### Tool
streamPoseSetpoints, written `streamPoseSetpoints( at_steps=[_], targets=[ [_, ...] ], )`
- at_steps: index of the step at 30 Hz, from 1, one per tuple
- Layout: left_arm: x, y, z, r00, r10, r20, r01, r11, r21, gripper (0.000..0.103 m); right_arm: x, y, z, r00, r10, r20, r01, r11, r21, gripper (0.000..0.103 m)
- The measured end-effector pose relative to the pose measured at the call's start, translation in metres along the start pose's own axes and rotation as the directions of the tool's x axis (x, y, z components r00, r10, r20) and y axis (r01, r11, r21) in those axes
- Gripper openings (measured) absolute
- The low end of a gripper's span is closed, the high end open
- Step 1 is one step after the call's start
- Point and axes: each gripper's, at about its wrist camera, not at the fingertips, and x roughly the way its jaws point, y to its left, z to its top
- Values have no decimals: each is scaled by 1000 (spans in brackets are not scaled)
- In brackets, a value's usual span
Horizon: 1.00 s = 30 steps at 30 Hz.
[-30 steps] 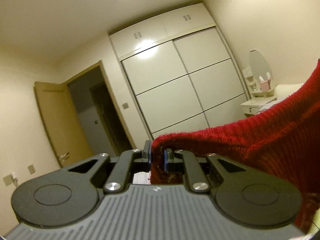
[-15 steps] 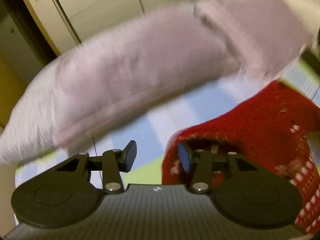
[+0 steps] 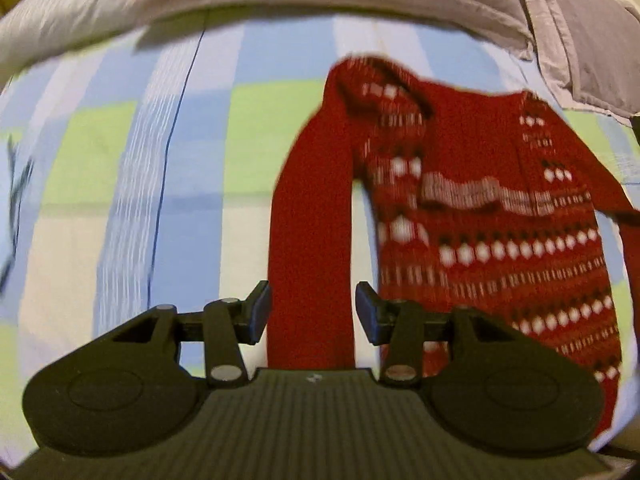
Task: Fold clothes
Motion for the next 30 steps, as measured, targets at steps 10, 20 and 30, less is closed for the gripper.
streamPoseSetpoints(
  at_steps=[10, 20, 30],
  targets=[
    [0, -24, -76, 997, -60, 42, 68, 973, -219, 41, 27, -106, -8, 981, 181, 73, -195, 883, 427, 59],
    [-5, -14, -106, 997, 29, 67, -15, 977, -210, 40, 14, -68, 40, 966, 27, 257, -19, 999, -31, 2],
    [22, -15, -141, 998, 56, -35, -61, 985, -162, 48, 45, -107, 153, 952, -203, 228, 211, 978, -8, 71]
  ],
)
